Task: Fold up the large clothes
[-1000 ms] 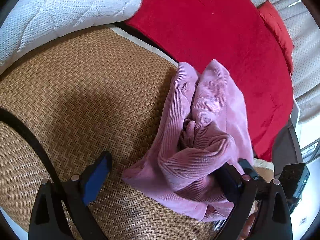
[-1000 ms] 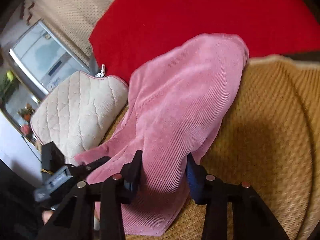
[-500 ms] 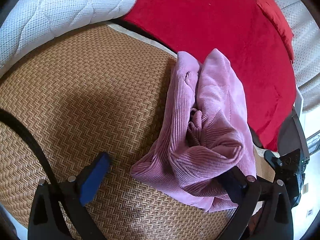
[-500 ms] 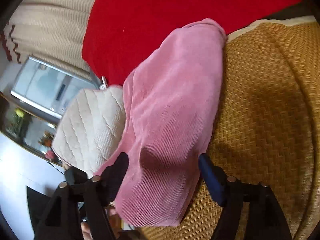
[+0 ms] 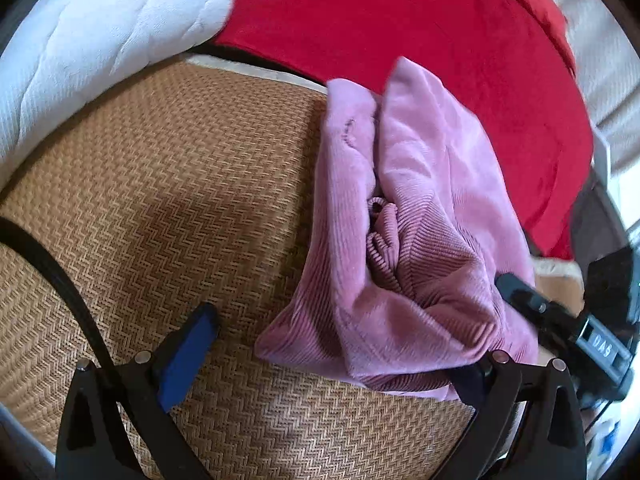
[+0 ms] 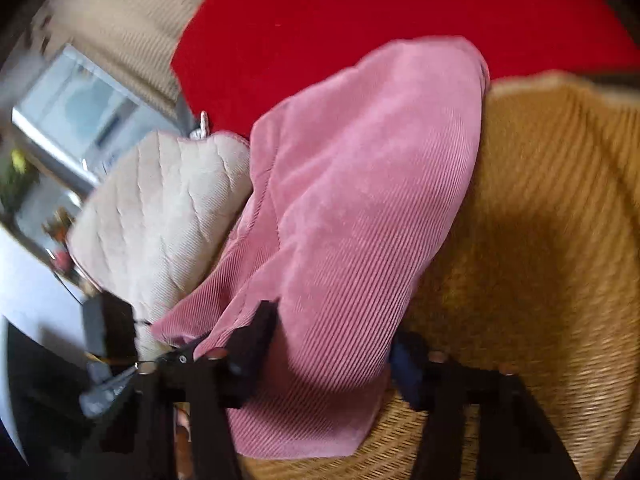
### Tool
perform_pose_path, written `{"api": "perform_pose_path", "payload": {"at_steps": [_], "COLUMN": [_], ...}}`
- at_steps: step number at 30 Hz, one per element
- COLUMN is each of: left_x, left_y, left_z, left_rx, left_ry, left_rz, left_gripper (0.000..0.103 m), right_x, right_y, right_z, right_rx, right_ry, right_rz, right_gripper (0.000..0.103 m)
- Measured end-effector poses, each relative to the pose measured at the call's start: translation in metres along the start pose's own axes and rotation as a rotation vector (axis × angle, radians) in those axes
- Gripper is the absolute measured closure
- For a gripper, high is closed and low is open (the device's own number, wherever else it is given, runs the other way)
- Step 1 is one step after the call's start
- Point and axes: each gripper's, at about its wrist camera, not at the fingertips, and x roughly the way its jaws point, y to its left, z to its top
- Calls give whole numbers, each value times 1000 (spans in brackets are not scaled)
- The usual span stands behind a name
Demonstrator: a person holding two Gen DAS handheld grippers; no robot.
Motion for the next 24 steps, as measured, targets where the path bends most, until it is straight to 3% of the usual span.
{"api": "perform_pose_path", "payload": {"at_steps": [3, 8, 15, 20, 24], "left_x": [14, 37, 46, 55, 46], "left_y": [-32, -84, -111, -112, -100], "left_z": [-12, -30, -35, -38, -31], "left_rx": [64, 154, 232, 242, 214], "left_ry": [97, 188, 185, 214, 201], "left_rz": [-87, -101, -78, -107, -122], "left_gripper": [11, 11, 10, 10, 10], "right_x": [-15, -54, -83, -93, -93], "right_y": [-10, -33, -50, -54, -57], "right_z": [0, 2, -15, -35, -28], "right_rx": [8, -12, 5, 48, 65], "right_ry": [-14, -25, -33, -59, -47], "right_rz": [-15, -67, -84, -104, -96], "right_gripper": [58, 63, 63, 64, 60]}}
